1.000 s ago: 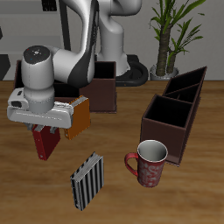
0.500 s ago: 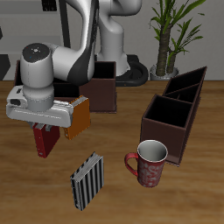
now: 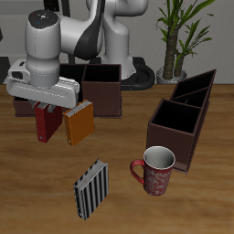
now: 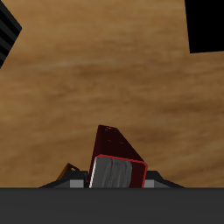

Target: Place the red book into the left desk caddy's right compartment

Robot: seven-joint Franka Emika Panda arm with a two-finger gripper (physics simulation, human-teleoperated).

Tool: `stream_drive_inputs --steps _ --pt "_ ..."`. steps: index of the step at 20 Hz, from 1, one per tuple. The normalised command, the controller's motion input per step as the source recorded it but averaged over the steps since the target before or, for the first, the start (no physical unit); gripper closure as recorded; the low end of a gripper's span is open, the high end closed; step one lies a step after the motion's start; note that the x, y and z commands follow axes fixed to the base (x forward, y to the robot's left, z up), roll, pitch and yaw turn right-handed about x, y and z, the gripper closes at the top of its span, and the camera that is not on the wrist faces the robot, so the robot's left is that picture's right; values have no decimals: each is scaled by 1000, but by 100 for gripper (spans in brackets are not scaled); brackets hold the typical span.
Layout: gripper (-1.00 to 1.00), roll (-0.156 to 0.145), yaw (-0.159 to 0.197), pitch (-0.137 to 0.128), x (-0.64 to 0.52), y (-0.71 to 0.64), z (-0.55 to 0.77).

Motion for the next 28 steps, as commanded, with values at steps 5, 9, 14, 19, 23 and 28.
stream_drive_inputs --steps 5,9,14,19,23,28 --pt "100 -53 -18 -20 -376 144 660" --pt "100 -76 -18 -58 -423 173 568" --pt "100 19 31 -60 -350 359 461" --pt "100 25 -2 -53 -292 386 391" --pt "100 66 17 -17 -156 477 213" --pt "100 35 13 18 58 534 -13"
